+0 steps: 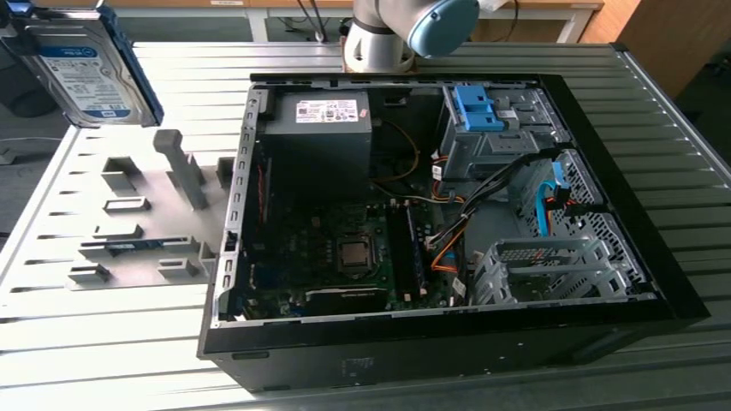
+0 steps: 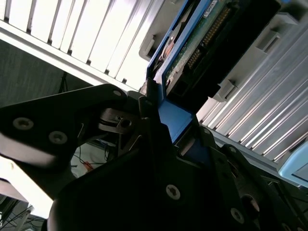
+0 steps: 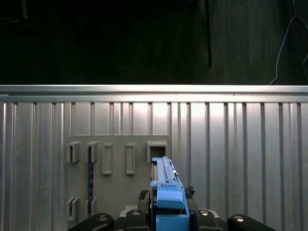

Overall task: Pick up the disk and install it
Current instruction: 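Pick up the disk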

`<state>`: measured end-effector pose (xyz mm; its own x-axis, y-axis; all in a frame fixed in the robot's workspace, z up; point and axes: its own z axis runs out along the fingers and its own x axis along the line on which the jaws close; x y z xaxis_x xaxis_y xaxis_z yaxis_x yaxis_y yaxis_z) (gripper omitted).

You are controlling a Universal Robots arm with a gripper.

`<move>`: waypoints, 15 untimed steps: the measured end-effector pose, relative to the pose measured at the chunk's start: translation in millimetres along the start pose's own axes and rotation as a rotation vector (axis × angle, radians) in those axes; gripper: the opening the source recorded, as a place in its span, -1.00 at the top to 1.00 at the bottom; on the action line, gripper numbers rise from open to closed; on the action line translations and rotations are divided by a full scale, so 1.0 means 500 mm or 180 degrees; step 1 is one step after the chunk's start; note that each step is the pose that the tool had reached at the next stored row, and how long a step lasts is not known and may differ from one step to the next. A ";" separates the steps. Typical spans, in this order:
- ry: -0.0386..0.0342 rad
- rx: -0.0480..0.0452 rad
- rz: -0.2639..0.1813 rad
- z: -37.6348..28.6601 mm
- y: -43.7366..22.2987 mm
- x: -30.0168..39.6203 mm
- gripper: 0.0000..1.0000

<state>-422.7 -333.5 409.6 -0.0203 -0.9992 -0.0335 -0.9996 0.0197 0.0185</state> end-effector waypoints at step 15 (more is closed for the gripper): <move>0.0000 0.0000 0.0000 -0.021 0.000 -0.001 0.27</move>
<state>-422.7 -333.5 420.2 -0.0203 -0.9992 -0.0335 -0.9996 0.0197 0.0186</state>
